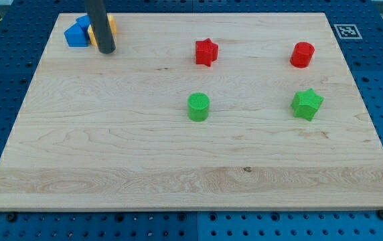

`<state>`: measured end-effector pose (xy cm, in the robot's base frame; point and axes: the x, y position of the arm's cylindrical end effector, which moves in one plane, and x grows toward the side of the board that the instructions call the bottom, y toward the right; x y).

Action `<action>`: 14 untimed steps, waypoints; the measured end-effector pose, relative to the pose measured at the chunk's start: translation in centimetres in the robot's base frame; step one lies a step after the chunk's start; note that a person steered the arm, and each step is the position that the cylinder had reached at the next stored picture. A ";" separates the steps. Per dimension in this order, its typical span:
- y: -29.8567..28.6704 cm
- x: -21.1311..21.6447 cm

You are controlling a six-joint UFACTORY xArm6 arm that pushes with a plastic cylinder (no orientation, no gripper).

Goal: Push the green circle into the left side of the green star

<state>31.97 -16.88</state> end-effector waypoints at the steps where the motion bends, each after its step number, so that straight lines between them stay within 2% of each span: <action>1: 1.4 4.7; 2: 1.8 10.1; 3: 4.4 12.6; 6: 21.6 12.9; 9: 21.7 15.1; 10: 18.4 16.7; 11: 17.6 18.2; 12: 21.9 16.8; 13: 28.0 13.0; 14: 30.4 11.9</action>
<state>43.90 13.53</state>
